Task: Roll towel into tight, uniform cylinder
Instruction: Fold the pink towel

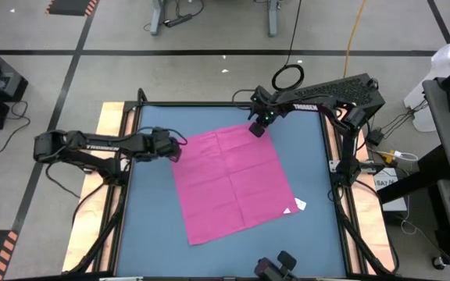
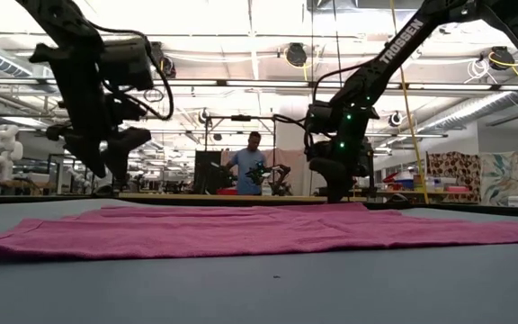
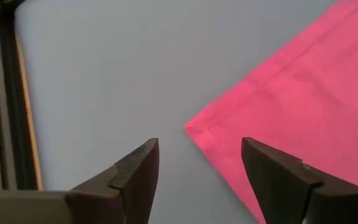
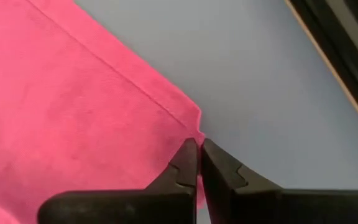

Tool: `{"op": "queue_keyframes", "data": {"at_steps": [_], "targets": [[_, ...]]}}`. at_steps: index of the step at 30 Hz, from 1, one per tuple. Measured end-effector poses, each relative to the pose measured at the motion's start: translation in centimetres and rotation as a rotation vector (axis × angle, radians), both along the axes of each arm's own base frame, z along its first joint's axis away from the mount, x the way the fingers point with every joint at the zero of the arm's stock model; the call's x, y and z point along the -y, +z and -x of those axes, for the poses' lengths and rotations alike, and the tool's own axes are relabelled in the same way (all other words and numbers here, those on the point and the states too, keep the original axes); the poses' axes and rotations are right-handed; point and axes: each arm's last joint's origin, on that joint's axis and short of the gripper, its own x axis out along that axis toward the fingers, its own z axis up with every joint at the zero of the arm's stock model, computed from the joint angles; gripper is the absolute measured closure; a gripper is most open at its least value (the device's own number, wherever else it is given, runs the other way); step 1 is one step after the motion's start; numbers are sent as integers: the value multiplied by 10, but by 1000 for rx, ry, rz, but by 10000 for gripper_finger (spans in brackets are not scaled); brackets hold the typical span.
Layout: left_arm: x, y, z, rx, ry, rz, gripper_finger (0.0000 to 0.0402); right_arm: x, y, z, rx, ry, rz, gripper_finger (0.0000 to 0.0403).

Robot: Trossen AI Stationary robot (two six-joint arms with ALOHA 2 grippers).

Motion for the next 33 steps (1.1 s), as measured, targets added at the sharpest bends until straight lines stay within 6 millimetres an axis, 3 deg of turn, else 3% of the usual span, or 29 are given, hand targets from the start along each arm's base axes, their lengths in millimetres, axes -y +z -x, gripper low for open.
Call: {"op": "queue_keyframes", "data": {"at_steps": [5,16,29,33], "targets": [[-9,-10,-3,-31,48,1,171,-4,0,-2,-8,11,-9,400],[-14,-35,-18,-62,50,11,230,-4,0,-2,-10,10,-12,401],[-24,-45,-20,-82,59,51,242,-5,0,-1,-18,13,-18,401],[-26,-47,-22,-87,12,66,269,-6,0,0,-31,13,-28,401]]}}
